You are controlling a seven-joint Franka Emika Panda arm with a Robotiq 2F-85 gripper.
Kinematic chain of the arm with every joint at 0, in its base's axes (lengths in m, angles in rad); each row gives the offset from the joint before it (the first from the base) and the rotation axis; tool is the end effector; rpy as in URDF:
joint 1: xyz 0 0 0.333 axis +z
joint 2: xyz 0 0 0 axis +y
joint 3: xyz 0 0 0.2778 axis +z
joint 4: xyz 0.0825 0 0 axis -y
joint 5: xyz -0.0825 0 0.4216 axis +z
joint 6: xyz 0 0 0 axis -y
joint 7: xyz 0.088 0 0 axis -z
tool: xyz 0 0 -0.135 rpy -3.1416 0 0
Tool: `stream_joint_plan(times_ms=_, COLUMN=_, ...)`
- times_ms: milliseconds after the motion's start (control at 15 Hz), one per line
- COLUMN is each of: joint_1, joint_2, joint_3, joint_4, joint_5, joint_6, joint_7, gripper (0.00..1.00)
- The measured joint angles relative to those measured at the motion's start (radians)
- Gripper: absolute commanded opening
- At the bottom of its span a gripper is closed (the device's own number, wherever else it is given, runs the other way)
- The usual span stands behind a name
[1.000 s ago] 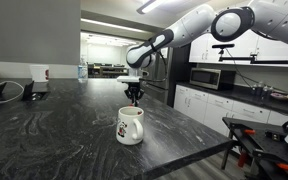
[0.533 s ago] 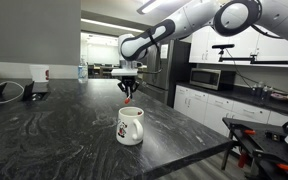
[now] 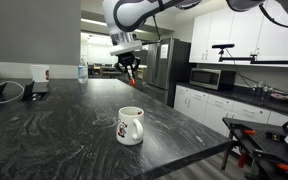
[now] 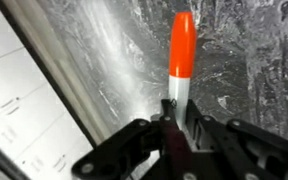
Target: Pick up the marker and put it in the cup
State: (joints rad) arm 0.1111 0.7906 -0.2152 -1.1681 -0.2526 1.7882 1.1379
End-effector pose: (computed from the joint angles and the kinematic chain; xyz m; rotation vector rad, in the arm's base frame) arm 0.7408 -0.0711 0.2559 2.3061 -1.4401 0.0903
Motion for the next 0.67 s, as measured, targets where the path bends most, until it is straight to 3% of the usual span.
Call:
stream_joint_plan(times_ms=400, joint_1=0.153, joint_2=-0.205, joint_3=0.001, joint_4=-0.326, joint_5=-0.300, joint_6=0.065, joint_7=0.074, gripper=0.05)
stream_joint_plan(times_ms=667, joint_1=0.215, joint_2=-0.324, joint_3=0.046, joint_4=-0.577, joint_5=-0.487, joint_6=0.181, joint_7=0.255, gripper=0.05)
